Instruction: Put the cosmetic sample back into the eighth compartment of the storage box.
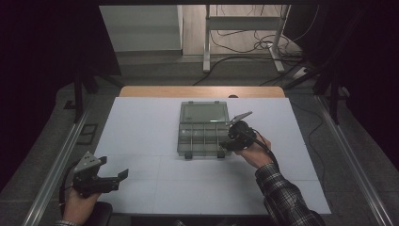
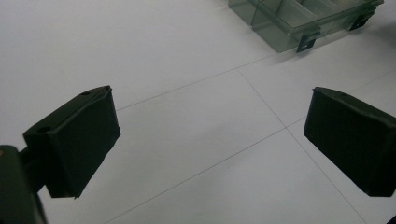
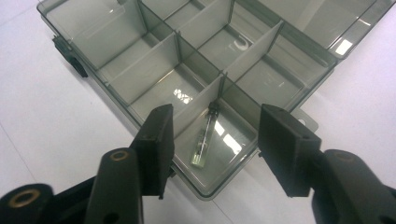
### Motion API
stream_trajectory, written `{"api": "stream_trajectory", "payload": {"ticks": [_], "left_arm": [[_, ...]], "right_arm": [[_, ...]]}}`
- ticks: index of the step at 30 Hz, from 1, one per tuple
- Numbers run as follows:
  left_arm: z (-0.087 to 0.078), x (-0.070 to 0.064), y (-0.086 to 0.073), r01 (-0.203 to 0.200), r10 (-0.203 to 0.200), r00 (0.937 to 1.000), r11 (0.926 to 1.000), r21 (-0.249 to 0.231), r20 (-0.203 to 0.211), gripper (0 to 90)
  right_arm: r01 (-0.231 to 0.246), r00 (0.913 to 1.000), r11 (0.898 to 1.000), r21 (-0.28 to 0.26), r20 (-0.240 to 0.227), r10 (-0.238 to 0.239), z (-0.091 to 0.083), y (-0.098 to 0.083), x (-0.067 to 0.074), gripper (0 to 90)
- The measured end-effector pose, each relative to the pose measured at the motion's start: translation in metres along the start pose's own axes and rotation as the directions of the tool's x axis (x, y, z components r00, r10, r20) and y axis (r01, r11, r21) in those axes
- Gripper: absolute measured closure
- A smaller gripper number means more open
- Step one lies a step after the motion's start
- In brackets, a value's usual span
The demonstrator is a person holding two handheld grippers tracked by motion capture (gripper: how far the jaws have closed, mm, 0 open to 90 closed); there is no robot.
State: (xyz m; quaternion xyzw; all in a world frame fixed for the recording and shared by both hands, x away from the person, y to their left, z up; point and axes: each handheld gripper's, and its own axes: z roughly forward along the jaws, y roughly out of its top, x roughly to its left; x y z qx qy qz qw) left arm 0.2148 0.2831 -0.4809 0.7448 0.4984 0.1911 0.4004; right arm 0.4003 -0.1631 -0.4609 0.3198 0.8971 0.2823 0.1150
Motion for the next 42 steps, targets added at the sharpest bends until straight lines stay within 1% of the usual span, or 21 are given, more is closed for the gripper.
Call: {"api": "stream_trajectory", "payload": {"ticks": [5, 12, 14, 15, 17, 19, 20, 22, 23, 27, 28, 30, 37, 42], "left_arm": [[0.0, 0.0, 0.0, -0.001, 0.001, 1.0, 1.0, 0.0, 0.0, 3.6], [0.0, 0.0, 0.0, -0.003, 0.003, 1.0, 1.0, 0.0, 0.0, 3.6], [0.0, 0.0, 0.0, -0.003, 0.003, 1.0, 1.0, 0.0, 0.0, 3.6], [0.0, 0.0, 0.0, -0.003, 0.003, 1.0, 1.0, 0.0, 0.0, 3.6], [0.0, 0.0, 0.0, -0.003, 0.003, 1.0, 1.0, 0.0, 0.001, 3.6], [0.0, 0.0, 0.0, -0.003, 0.003, 1.0, 1.0, 0.0, 0.001, 3.6], [0.0, 0.0, 0.0, -0.003, 0.003, 1.0, 1.0, 0.0, 0.001, 3.6], [0.0, 0.0, 0.0, -0.003, 0.003, 1.0, 1.0, 0.0, 0.0, 3.6], [0.0, 0.0, 0.0, -0.004, 0.004, 1.0, 1.0, -0.001, 0.002, 3.6], [0.0, 0.0, 0.0, -0.005, 0.005, 1.0, 1.0, 0.0, 0.002, 3.6], [0.0, 0.0, 0.0, -0.005, 0.005, 1.0, 1.0, 0.0, 0.002, 3.6], [0.0, 0.0, 0.0, -0.006, 0.006, 1.0, 1.0, 0.0, 0.002, 3.6], [0.0, 0.0, 0.0, -0.007, 0.007, 1.0, 1.0, 0.0, 0.003, 3.7], [0.0, 0.0, 0.0, -0.008, 0.008, 1.0, 1.0, 0.0, 0.003, 3.7]], "right_arm": [[-0.006, 1.0, 1.0, -0.022, 0.0, 0.006, -0.004, -0.001, 0.0, 38.9], [-0.024, 0.9997, 1.0, -0.02, -0.01, 0.024, -0.007, -0.003, 0.002, 34.3], [-0.026, 0.9996, 0.999, -0.025, -0.016, 0.025, -0.007, -0.003, 0.001, 31.2], [-0.026, 0.9996, 0.999, -0.025, -0.016, 0.025, -0.007, -0.003, 0.001, 31.2], [-0.033, 0.9993, 0.999, -0.029, -0.019, 0.032, -0.008, -0.003, 0.001, 27.3], [-0.036, 0.9989, 0.999, -0.035, -0.03, 0.035, -0.009, -0.003, 0.001, 25.1], [-0.044, 0.9976, 0.998, -0.046, -0.055, 0.041, -0.011, -0.004, 0.001, 22.8], [-0.046, 0.9975, 0.998, -0.049, -0.057, 0.043, -0.011, -0.004, 0.001, 22.4], [-0.042, 0.9978, 0.998, -0.056, -0.054, 0.039, -0.013, -0.004, 0.002, 20.3], [-0.046, 0.9978, 0.997, -0.061, -0.051, 0.043, -0.014, -0.004, 0.003, 18.4], [-0.036, 0.9986, 0.998, -0.059, -0.041, 0.034, -0.015, -0.005, 0.003, 16.9], [-0.034, 0.9987, 0.998, -0.059, -0.039, 0.032, -0.016, -0.005, 0.004, 15.9], [-0.026, 0.9994, 0.998, -0.065, -0.026, 0.024, -0.019, -0.006, 0.006, 7.9], [-0.026, 0.9993, 0.997, -0.076, -0.029, 0.024, -0.024, -0.008, 0.007, 4.7]]}}
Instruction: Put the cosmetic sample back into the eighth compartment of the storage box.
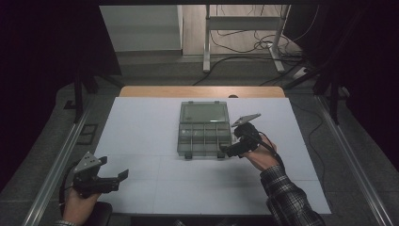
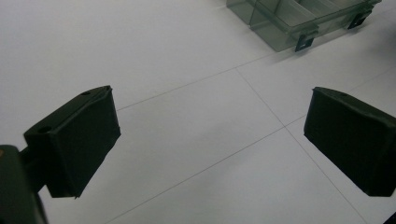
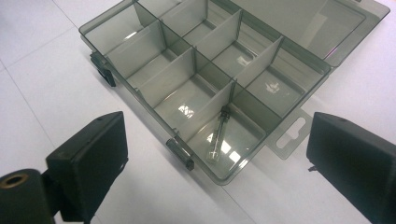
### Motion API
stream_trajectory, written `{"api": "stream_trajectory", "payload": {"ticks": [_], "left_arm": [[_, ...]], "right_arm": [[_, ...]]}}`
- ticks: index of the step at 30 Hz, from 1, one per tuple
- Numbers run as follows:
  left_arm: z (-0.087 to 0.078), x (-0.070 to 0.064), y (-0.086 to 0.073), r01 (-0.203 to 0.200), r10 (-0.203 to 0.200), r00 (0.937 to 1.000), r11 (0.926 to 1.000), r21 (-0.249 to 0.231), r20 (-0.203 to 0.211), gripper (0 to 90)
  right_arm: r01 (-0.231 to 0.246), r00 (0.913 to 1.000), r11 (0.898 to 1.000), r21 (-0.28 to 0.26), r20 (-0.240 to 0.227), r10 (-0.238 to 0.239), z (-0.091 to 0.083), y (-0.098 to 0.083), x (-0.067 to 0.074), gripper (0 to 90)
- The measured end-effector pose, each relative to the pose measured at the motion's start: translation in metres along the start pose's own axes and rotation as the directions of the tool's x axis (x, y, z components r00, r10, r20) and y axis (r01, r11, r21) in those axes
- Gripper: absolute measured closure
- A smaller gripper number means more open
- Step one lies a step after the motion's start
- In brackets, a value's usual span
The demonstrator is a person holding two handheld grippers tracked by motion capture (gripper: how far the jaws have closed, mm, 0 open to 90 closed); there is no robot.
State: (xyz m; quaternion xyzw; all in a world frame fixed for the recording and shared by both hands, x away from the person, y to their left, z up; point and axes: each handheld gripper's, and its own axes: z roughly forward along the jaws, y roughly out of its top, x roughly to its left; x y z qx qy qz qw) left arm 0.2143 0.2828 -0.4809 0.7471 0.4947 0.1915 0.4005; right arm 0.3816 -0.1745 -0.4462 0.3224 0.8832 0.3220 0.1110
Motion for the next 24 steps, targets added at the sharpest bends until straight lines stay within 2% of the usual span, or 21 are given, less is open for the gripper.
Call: {"api": "stream_trajectory", "payload": {"ticks": [4, 9, 24], "left_arm": [[0.0, 0.0, 0.0, -0.003, 0.003, 1.0, 1.0, 0.0, 0.0, 3.7], [0.0, 0.0, 0.0, -0.004, 0.004, 1.0, 1.0, 0.001, 0.001, 3.7], [0.001, -0.001, 0.0, -0.009, 0.009, 0.9999, 1.0, 0.004, 0.007, 3.7]], "right_arm": [[-0.002, 1.0, 1.0, -0.015, 0.002, 0.002, -0.004, -0.002, 0.0, 2.3], [0.003, 1.0, 1.0, -0.009, 0.009, -0.003, -0.003, -0.004, 0.002, 0.0], [0.018, 0.9997, 1.0, -0.019, 0.016, -0.017, -0.008, -0.011, 0.007, 0.0]]}}
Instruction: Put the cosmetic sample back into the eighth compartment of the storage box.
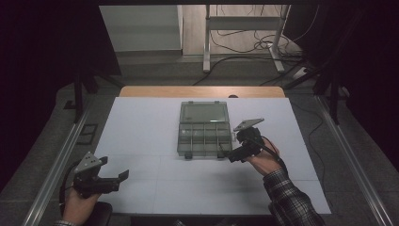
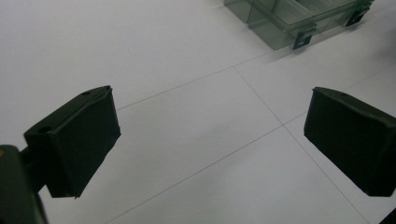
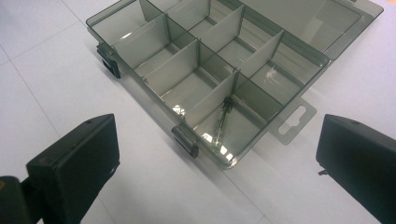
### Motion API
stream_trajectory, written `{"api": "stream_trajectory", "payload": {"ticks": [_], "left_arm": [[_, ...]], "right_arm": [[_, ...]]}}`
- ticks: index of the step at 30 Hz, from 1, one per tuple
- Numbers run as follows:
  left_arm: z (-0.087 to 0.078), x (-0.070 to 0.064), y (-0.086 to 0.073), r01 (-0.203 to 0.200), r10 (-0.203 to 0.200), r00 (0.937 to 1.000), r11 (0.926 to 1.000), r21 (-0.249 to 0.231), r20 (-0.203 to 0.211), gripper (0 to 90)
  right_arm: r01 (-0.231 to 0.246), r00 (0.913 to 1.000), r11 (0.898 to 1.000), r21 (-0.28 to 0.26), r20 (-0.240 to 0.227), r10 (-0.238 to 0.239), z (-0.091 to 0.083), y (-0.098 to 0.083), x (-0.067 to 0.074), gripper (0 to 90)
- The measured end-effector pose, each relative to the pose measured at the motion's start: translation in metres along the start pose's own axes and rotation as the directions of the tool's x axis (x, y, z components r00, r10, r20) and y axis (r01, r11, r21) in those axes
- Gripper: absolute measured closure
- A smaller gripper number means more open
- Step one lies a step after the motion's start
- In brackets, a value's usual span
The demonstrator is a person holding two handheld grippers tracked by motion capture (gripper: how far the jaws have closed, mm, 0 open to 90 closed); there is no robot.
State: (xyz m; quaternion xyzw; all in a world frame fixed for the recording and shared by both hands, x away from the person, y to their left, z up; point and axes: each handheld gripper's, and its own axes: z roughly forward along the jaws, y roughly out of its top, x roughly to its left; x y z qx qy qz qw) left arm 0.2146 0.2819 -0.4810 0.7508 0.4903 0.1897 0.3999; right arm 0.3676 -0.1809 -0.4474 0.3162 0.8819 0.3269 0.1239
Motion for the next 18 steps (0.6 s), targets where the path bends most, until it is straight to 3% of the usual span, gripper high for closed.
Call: {"api": "stream_trajectory", "payload": {"ticks": [18], "left_arm": [[0.0, 0.0, 0.0, -0.002, 0.002, 1.0, 1.0, 0.001, -0.001, 3.7]], "right_arm": [[0.011, 0.9998, 1.0, -0.014, 0.018, -0.011, -0.015, -0.011, 0.008, 0.0]]}}
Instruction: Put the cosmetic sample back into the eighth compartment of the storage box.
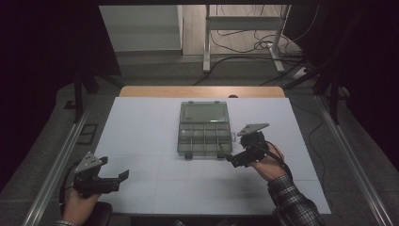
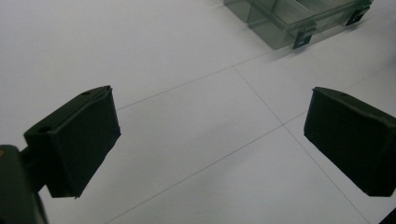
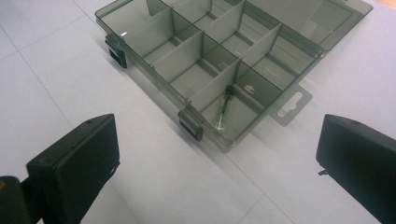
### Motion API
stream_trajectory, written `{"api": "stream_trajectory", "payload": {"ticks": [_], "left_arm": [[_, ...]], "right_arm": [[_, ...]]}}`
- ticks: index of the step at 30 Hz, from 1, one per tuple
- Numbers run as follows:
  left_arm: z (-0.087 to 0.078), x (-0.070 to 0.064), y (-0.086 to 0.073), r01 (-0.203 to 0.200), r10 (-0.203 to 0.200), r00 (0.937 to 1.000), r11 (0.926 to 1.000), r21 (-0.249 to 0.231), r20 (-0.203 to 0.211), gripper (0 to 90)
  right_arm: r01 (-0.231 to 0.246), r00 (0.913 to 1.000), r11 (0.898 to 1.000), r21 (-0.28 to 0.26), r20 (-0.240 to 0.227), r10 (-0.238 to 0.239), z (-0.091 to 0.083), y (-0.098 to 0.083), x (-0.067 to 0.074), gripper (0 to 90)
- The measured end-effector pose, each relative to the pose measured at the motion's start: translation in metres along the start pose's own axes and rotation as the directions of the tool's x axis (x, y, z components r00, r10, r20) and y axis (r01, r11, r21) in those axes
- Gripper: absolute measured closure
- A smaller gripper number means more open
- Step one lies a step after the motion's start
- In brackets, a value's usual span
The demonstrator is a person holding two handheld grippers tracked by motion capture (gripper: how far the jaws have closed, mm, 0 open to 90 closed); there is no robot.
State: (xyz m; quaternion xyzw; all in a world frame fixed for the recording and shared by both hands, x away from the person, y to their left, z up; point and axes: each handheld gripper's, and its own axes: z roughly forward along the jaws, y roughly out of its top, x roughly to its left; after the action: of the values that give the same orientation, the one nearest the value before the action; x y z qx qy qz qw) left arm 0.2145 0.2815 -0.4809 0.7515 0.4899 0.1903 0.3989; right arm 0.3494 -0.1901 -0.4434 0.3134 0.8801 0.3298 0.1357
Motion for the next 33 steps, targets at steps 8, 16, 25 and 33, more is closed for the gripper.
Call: {"api": "stream_trajectory", "payload": {"ticks": [8, 16, 25, 33], "left_arm": [[0.0, 0.0, 0.0, -0.002, 0.002, 1.0, 1.0, 0.001, -0.001, 3.7], [0.0, 0.0, 0.0, -0.003, 0.003, 1.0, 1.0, 0.001, -0.002, 3.7], [0.0, 0.0, 0.0, -0.003, 0.003, 1.0, 1.0, 0.001, -0.002, 3.7], [0.0, 0.0, 0.0, -0.002, 0.002, 1.0, 1.0, 0.001, -0.002, 3.7]], "right_arm": [[-0.002, 0.9999, 1.0, -0.016, 0.014, 0.003, -0.011, -0.009, 0.001, 0.0], [-0.01, 0.9998, 0.999, -0.038, 0.019, 0.011, -0.02, -0.015, 0.0, 0.0], [-0.018, 0.9996, 0.999, -0.046, 0.023, 0.019, -0.028, -0.023, 0.001, 0.0], [-0.034, 0.999, 0.998, -0.054, 0.026, 0.035, -0.033, -0.031, 0.0, 0.0]]}}
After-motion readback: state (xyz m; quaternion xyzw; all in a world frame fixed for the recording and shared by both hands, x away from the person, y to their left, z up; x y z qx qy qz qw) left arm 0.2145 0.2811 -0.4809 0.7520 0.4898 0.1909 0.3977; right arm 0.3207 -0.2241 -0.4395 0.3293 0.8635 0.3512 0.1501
